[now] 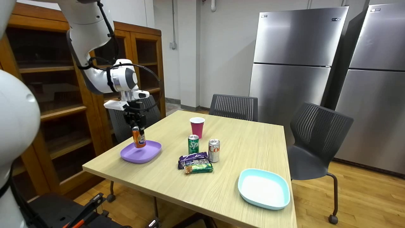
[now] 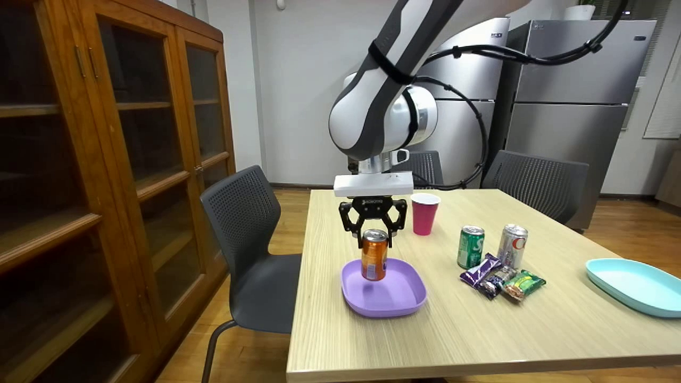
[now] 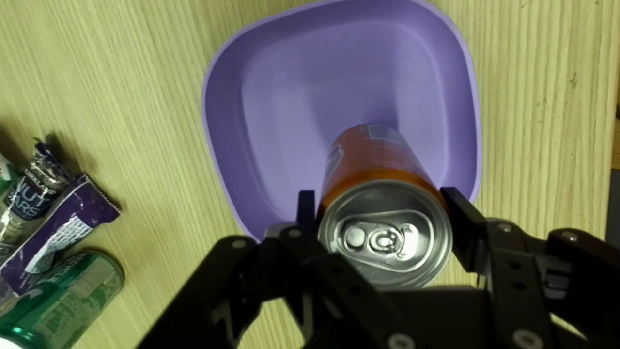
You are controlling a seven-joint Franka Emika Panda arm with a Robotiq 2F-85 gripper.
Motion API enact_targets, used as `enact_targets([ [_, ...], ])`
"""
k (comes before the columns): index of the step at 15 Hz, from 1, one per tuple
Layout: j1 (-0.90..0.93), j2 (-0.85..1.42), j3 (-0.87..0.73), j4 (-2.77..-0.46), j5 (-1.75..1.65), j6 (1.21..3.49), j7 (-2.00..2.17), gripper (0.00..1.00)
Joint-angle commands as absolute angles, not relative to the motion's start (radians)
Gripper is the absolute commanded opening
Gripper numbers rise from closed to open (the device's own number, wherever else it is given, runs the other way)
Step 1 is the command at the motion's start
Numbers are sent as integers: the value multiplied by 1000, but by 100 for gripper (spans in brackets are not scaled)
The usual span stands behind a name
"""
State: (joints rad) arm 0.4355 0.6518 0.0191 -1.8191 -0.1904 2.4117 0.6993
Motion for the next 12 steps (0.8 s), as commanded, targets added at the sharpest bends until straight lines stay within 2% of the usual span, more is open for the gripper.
enact_targets([
  [1, 448, 713, 23, -1704, -186, 2343, 676, 40],
  [12, 455, 813, 18, -1559, -180, 2280, 660, 40],
])
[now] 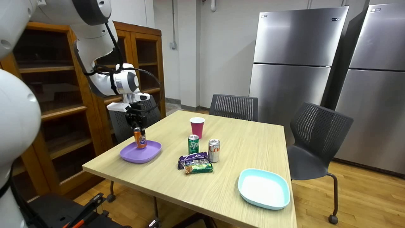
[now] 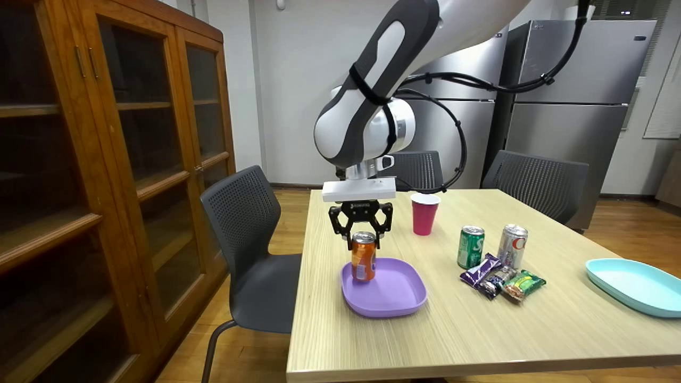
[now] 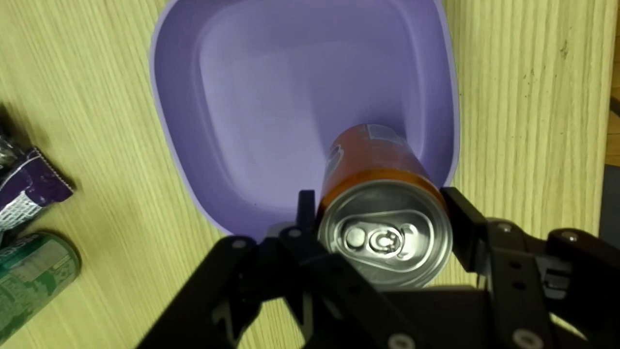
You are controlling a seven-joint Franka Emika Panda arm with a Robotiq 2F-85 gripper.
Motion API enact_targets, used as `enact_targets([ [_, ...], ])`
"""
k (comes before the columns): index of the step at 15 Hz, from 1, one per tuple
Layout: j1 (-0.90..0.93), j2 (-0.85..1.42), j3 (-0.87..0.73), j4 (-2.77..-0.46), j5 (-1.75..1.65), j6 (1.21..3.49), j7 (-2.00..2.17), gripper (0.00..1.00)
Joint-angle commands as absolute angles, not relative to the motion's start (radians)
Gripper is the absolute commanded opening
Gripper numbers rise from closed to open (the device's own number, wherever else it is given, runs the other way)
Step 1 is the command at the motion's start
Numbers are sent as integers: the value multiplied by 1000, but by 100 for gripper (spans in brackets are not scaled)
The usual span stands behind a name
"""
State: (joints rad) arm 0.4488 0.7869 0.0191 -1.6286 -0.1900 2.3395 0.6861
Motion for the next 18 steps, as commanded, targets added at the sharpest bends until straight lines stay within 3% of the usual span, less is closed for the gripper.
enact_targets([
  [1, 455, 818, 18, -1551, -180, 2275, 659, 40],
  [3, 455, 826, 17, -1538, -180, 2266, 657, 40],
  [4, 455, 829, 17, -1532, -179, 2260, 659, 76],
  [5, 455, 831, 17, -1528, -179, 2256, 660, 92],
  [6, 456, 832, 16, -1526, -180, 2255, 661, 97],
  [18, 434, 709, -10, -1609, -189, 2313, 671, 100],
])
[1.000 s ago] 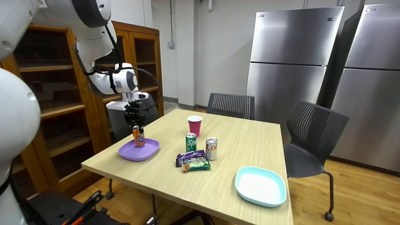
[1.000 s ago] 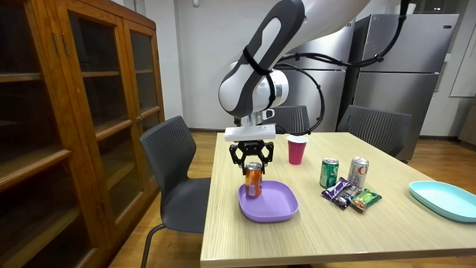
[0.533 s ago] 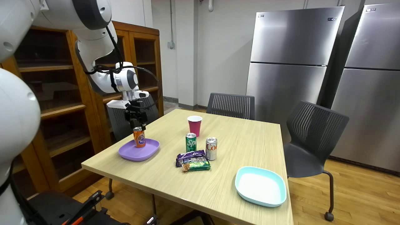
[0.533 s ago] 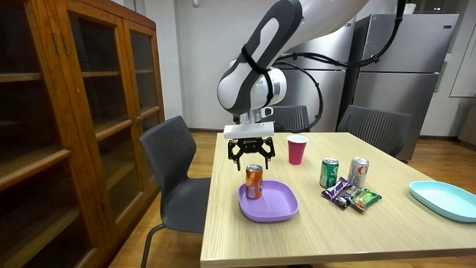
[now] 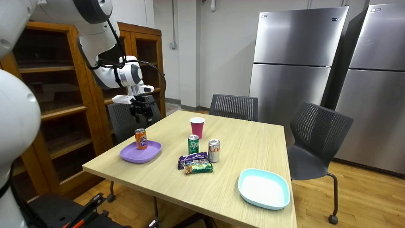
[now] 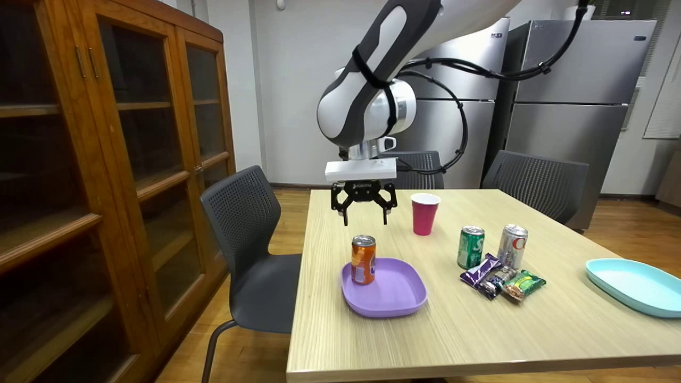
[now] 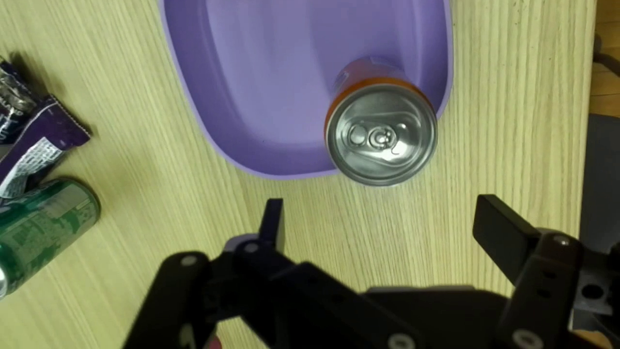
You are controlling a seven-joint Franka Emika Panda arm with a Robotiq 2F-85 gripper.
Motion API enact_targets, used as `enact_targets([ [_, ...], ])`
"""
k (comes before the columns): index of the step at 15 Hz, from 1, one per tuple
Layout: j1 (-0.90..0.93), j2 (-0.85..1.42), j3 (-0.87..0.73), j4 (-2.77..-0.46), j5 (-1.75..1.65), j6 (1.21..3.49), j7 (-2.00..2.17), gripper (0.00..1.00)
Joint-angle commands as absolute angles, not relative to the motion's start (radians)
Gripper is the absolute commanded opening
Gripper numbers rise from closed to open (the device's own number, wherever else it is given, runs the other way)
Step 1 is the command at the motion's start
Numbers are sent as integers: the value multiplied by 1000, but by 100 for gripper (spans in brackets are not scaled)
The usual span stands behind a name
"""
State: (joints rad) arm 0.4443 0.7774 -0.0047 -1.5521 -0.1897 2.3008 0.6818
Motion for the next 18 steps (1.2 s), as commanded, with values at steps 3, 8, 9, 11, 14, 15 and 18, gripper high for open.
enact_targets([
  [3, 421, 658, -20, -1652, -191, 2331, 672, 100],
  [8, 379, 566, -33, -1754, -190, 2370, 670, 100],
  [9, 369, 551, -36, -1774, -189, 2378, 669, 100],
  [11, 346, 520, -39, -1815, -186, 2393, 664, 100],
  [14, 309, 485, -44, -1876, -184, 2422, 658, 100],
  [15, 297, 476, -45, -1893, -180, 2431, 655, 100],
  [18, 255, 457, -46, -1948, -166, 2467, 637, 100],
])
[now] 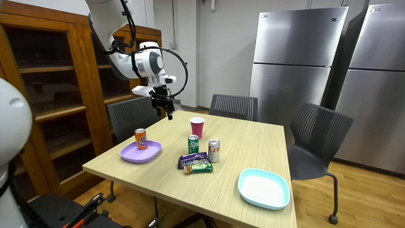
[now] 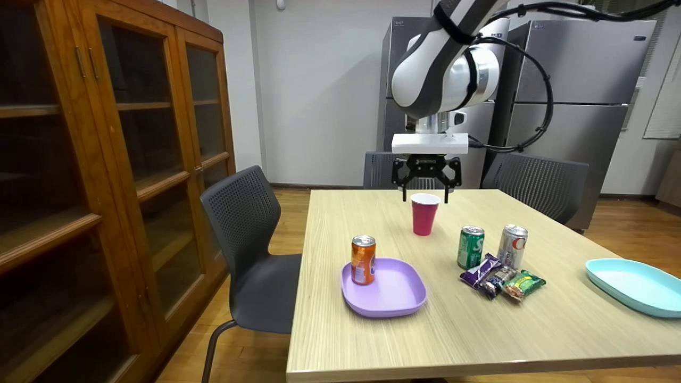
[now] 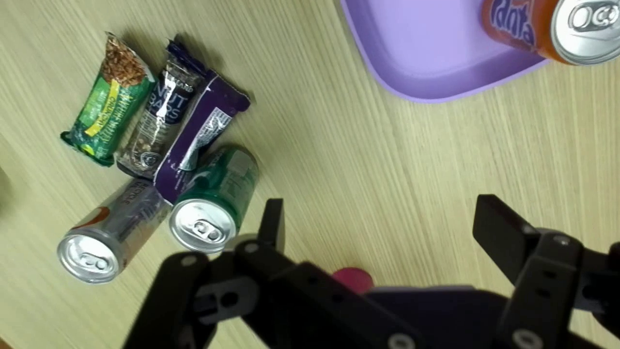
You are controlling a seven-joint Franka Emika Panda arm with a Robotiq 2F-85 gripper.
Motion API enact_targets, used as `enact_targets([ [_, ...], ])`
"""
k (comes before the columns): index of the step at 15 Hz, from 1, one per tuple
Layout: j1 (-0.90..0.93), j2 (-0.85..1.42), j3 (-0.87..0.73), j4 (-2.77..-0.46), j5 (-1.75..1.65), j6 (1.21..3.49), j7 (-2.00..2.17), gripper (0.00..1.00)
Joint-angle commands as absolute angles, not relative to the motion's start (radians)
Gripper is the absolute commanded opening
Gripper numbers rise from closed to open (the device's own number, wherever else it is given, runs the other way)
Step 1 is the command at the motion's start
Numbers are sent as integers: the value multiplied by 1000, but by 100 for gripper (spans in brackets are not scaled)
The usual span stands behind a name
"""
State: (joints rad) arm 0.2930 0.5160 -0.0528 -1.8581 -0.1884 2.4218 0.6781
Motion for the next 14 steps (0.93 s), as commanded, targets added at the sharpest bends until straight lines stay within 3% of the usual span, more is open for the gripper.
enact_targets([
  [1, 245, 453, -48, -1963, -163, 2478, 632, 100],
  [14, 132, 493, -66, -2060, -30, 2591, 507, 100],
])
